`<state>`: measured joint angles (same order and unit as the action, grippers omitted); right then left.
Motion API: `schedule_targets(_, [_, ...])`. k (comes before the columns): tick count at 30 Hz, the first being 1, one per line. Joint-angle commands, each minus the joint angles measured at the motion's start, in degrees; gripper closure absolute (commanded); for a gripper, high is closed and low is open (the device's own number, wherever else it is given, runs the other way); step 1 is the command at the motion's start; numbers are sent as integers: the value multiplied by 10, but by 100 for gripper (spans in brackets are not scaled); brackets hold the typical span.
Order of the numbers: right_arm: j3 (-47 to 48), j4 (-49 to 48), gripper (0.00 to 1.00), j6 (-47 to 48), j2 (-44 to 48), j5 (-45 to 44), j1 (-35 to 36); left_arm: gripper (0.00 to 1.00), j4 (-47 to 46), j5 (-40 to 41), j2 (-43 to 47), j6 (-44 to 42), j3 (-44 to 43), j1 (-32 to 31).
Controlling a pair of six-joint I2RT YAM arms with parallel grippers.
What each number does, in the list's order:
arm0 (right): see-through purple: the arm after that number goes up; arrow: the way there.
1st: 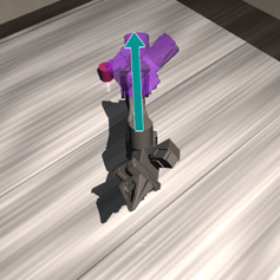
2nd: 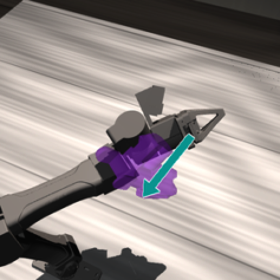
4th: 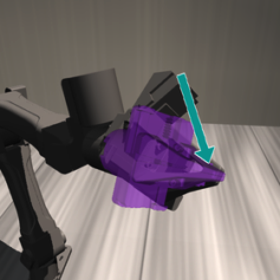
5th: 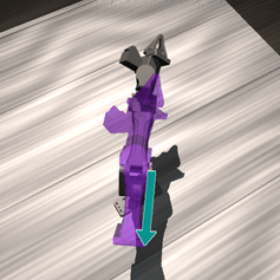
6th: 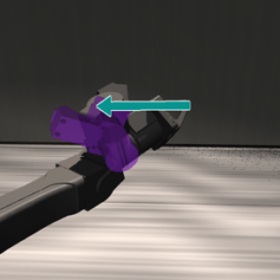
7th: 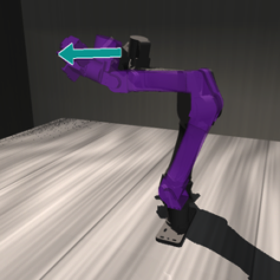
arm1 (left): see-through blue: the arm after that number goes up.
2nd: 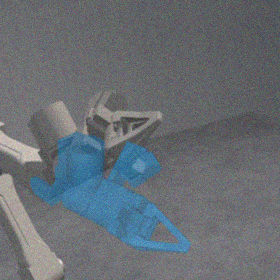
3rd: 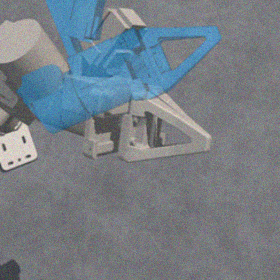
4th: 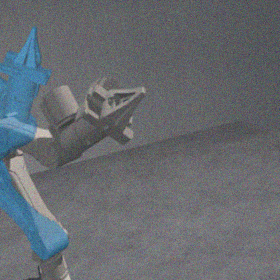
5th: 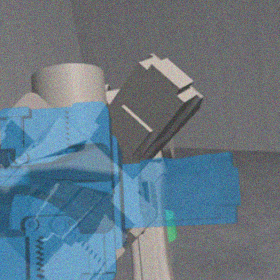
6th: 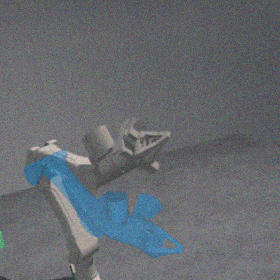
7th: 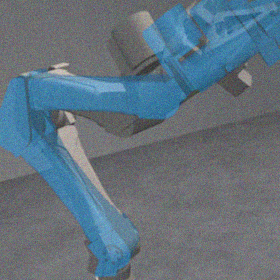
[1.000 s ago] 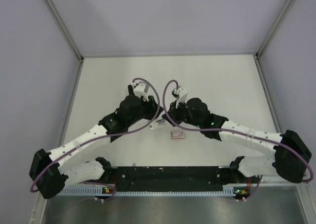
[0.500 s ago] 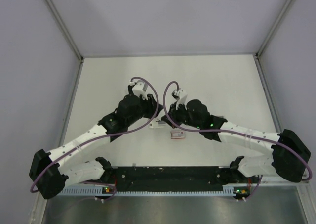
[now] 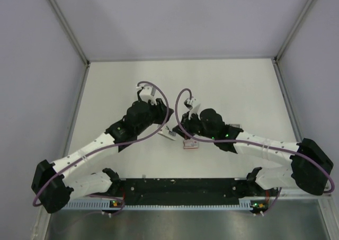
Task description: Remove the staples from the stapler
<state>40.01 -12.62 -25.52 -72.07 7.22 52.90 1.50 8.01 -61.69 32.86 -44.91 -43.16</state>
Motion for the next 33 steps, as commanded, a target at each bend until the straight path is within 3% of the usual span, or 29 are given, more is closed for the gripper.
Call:
schedule_targets(1, [9, -28, 100, -14, -12, 34, 19, 100, -82, 28, -8, 3, -18, 3])
schedule_targets(33, [60, -47, 100, -21, -68, 70, 51, 100, -62, 85, -100, -24, -39, -7])
